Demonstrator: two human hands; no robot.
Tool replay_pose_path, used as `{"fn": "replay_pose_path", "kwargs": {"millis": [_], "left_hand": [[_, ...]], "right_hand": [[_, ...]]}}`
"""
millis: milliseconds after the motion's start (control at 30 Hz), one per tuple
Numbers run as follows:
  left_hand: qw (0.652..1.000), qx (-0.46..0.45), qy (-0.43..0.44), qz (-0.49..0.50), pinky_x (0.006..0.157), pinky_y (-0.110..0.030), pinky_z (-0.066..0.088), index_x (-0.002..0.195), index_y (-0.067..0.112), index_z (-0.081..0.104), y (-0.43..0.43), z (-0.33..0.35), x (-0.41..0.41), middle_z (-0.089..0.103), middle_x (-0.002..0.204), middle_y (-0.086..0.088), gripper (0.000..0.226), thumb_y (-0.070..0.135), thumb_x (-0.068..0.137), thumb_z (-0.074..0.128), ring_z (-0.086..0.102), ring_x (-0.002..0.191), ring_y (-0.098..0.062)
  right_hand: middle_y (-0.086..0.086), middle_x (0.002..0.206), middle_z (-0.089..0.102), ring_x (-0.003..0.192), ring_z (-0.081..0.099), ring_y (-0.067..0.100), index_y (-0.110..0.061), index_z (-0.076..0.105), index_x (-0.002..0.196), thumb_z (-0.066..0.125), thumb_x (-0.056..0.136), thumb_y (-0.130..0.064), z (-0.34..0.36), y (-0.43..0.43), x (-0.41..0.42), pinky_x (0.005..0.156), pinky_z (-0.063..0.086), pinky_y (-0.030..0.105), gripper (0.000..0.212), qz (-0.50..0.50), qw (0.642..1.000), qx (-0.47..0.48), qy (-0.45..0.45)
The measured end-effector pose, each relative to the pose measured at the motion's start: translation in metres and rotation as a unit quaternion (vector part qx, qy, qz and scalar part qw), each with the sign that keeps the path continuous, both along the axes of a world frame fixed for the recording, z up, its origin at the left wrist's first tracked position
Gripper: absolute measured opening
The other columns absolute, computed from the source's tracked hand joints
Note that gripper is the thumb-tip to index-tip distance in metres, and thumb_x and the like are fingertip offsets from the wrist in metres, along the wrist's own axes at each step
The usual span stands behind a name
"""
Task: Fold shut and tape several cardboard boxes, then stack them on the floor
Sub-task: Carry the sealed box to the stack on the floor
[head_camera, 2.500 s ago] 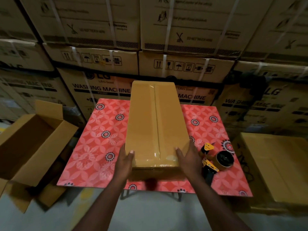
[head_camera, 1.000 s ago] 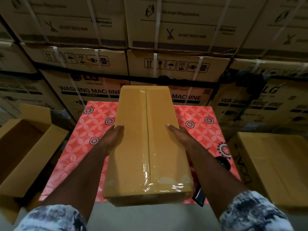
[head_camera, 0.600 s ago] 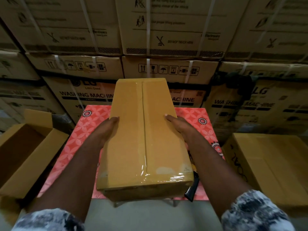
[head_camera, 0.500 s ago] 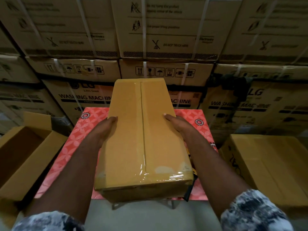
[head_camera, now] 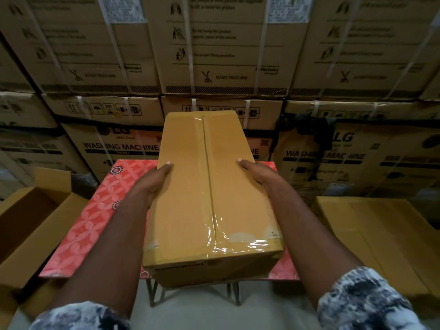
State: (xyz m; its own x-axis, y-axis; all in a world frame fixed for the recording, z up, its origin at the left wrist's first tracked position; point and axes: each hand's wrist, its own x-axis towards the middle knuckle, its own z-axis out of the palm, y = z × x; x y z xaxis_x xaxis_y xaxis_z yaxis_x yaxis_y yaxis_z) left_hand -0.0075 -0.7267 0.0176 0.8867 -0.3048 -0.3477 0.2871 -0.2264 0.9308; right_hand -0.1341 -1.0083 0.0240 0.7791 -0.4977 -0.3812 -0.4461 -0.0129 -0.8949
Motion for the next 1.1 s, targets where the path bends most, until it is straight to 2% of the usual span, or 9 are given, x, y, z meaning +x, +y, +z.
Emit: {"fn": "replay_pose_path", "kwargs": {"millis": [100,267,333,433,567,733,900,1033,1100], "left_hand": [[1.000,-0.001,0.003,0.007,0.103,-0.050,0.050,0.133,0.012,0.062,0.002,-0.007,-0.016,0.069,0.123,-0.015,0.052,0.050,0.098,0.057,0.065,0.111,-0.036],[1.000,-0.010,-0.004,0.025,0.083,-0.038,0.054,0.125,0.012,0.063,-0.013,-0.009,-0.056,0.071,0.108,-0.012,0.039,0.042,0.102,0.055,0.068,0.094,-0.031],[1.000,-0.002,-0.004,0.024,0.076,-0.036,0.054,0.124,0.011,0.065,-0.022,-0.012,-0.071,0.072,0.104,-0.012,0.040,0.042,0.101,0.056,0.069,0.091,-0.031],[1.000,-0.002,0.001,0.027,0.072,-0.036,0.054,0.122,0.010,0.066,-0.036,-0.019,-0.097,0.073,0.100,-0.013,0.040,0.043,0.101,0.056,0.069,0.082,-0.029],[1.000,-0.014,-0.006,0.025,0.091,-0.050,0.055,0.128,0.011,0.064,-0.054,-0.025,-0.125,0.072,0.115,-0.017,0.050,0.049,0.097,0.059,0.069,0.096,-0.035],[0.999,-0.031,-0.011,0.009,0.083,-0.042,0.056,0.129,0.015,0.062,-0.091,-0.024,-0.161,0.071,0.115,-0.015,0.041,0.045,0.100,0.057,0.069,0.096,-0.033],[1.000,-0.015,-0.008,0.010,0.102,-0.052,0.050,0.136,0.011,0.058,-0.135,-0.016,-0.199,0.069,0.125,-0.014,0.066,0.057,0.089,0.063,0.066,0.112,-0.036],[1.000,-0.019,-0.016,0.001,0.104,-0.054,0.049,0.131,0.011,0.061,-0.186,-0.017,-0.227,0.070,0.119,-0.013,0.047,0.045,0.099,0.058,0.066,0.109,-0.034],[1.000,-0.023,-0.003,-0.013,0.103,-0.055,0.049,0.133,0.013,0.061,-0.215,-0.022,-0.242,0.070,0.122,-0.012,0.056,0.053,0.093,0.062,0.067,0.109,-0.035]], "right_hand": [[0.005,0.078,0.070,0.063,0.065,0.021,-0.010,0.068,0.108,0.065,0.096,-0.046,0.001,-0.003,-0.011,0.055,0.048,0.026,0.038,0.018,1.000,-0.001,0.003],[0.007,0.090,0.072,0.071,0.068,0.024,-0.011,0.067,0.118,0.065,0.095,-0.046,-0.006,-0.016,-0.041,0.060,0.051,0.029,0.041,0.027,1.000,-0.006,0.004],[0.009,0.100,0.073,0.081,0.070,0.028,-0.014,0.066,0.118,0.067,0.093,-0.047,-0.011,-0.023,-0.056,0.072,0.057,0.034,0.041,0.027,1.000,-0.012,-0.005],[0.011,0.113,0.073,0.092,0.073,0.033,-0.018,0.068,0.120,0.074,0.070,-0.065,-0.020,-0.041,-0.078,0.090,0.059,0.049,0.069,0.020,1.000,-0.012,-0.009],[0.010,0.113,0.071,0.091,0.071,0.028,-0.017,0.063,0.125,0.073,0.079,-0.061,-0.017,-0.059,-0.112,0.075,0.059,0.037,0.064,0.009,1.000,-0.016,0.010],[0.007,0.099,0.070,0.079,0.067,0.021,-0.011,0.063,0.128,0.067,0.093,-0.047,-0.011,-0.090,-0.155,0.063,0.051,0.028,0.050,-0.004,1.000,-0.010,0.011],[0.011,0.125,0.068,0.106,0.068,0.032,-0.015,0.059,0.137,0.073,0.063,-0.074,-0.016,-0.140,-0.184,0.096,0.056,0.047,0.096,-0.008,1.000,-0.019,0.014],[0.012,0.116,0.071,0.100,0.070,0.031,-0.010,0.063,0.131,0.069,0.088,-0.056,-0.013,-0.185,-0.221,0.090,0.057,0.042,0.063,-0.017,1.000,-0.014,0.016],[0.013,0.117,0.070,0.099,0.069,0.030,-0.009,0.062,0.131,0.067,0.092,-0.052,-0.014,-0.215,-0.242,0.080,0.056,0.036,0.058,-0.019,1.000,-0.005,0.019]]}}
